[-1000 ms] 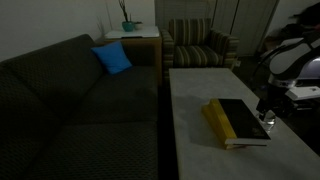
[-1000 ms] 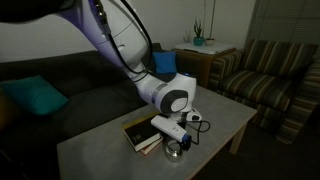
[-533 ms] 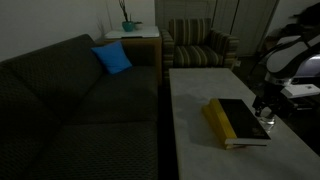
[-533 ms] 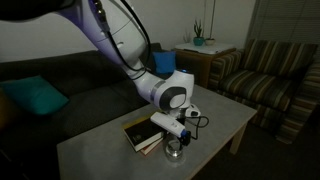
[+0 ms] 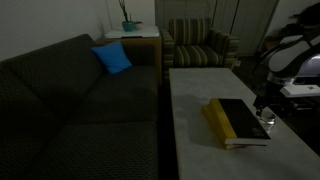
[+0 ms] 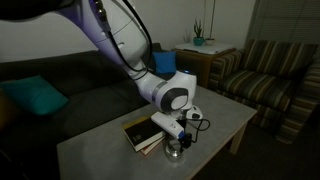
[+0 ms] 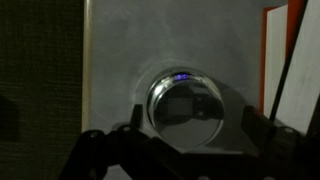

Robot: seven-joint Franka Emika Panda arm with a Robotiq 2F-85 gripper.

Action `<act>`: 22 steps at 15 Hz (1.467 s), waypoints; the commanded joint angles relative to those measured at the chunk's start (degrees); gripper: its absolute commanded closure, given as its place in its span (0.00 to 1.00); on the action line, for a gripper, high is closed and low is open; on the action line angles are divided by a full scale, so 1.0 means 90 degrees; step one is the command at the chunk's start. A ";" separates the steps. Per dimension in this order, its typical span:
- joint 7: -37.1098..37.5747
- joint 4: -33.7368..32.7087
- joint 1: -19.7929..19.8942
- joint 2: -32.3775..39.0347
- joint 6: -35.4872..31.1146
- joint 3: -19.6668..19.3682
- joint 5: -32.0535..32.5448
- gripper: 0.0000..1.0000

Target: Remove the lid from the silver object

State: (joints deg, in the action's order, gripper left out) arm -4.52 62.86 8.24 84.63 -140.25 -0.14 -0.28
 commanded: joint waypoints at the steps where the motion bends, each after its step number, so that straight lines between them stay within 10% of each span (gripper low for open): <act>1: -0.0060 0.0041 0.0124 0.0000 -0.0041 0.0062 -0.0127 0.00; 5: -0.0270 0.0052 0.0200 0.0000 -0.0050 0.0144 -0.0119 0.02; 6: -0.0290 0.0058 0.0204 0.0000 -0.0056 0.0154 -0.0119 0.26; 9: -0.0299 0.0069 0.0200 0.0000 -0.0067 0.0161 -0.0121 0.22; 13: -0.0261 0.0089 0.0188 -0.0002 -0.0069 0.0152 -0.0126 0.56; 22: -0.0131 0.0115 0.0143 -0.0002 -0.0202 0.0073 -0.0119 0.56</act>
State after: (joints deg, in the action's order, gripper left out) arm -5.20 62.99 9.01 84.61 -140.27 0.37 -0.61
